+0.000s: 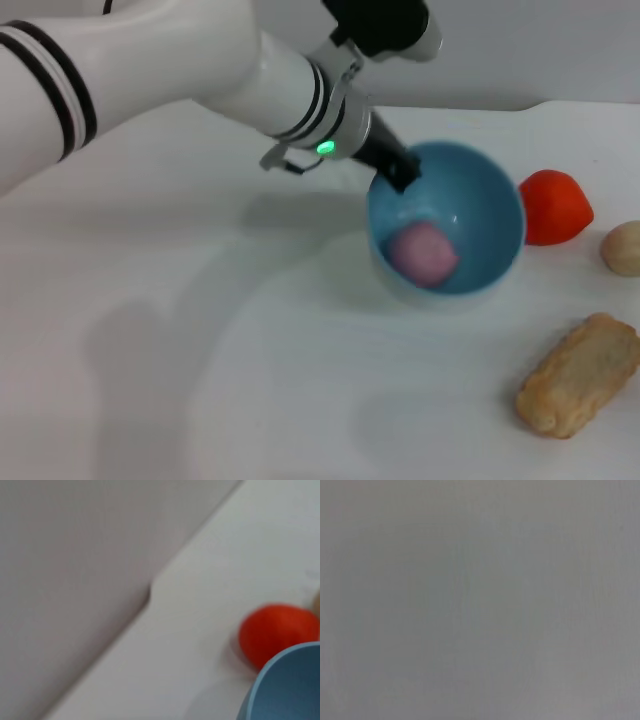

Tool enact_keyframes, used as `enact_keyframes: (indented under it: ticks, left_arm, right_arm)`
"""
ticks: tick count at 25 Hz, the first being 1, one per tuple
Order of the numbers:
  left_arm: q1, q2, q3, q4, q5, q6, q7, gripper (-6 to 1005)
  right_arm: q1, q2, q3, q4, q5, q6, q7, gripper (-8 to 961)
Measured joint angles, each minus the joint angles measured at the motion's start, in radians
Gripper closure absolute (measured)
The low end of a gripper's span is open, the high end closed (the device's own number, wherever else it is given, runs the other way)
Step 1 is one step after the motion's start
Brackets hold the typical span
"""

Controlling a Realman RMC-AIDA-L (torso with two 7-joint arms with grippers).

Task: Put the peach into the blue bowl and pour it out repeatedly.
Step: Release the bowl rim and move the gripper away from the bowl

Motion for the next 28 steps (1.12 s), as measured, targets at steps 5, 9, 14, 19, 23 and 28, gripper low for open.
enact_keyframes:
  ticks: [5,9,14,19,23,28]
  left_arm:
    - [0.003,-0.011,0.045,-0.020,-0.010,0.045,-0.031,999]
    - [0.020,-0.012,0.116,-0.021,-0.032,-0.002,-0.069,999]
    - [0.042,-0.012,0.143,-0.023,-0.053,-0.044,-0.080,999]
    - [0.061,-0.012,0.173,-0.016,-0.069,-0.092,-0.080,988]
    - [0.060,-0.012,0.174,-0.020,-0.073,-0.084,-0.080,963]
    - [0.066,-0.011,0.174,-0.013,-0.073,-0.085,-0.108,889]
  right_arm:
    - [0.003,0.000,0.000,0.006,0.000,-0.006,0.000,540]
    - [0.004,0.000,0.000,0.013,0.000,-0.015,0.000,540]
    - [0.003,0.000,0.000,0.014,0.000,-0.023,0.000,539]
    - [0.000,0.000,0.000,0.022,0.000,-0.025,0.000,539]
    - [-0.003,0.000,0.000,0.023,0.000,-0.026,0.000,539]
    - [-0.003,0.000,0.000,0.023,0.000,-0.027,0.000,538]
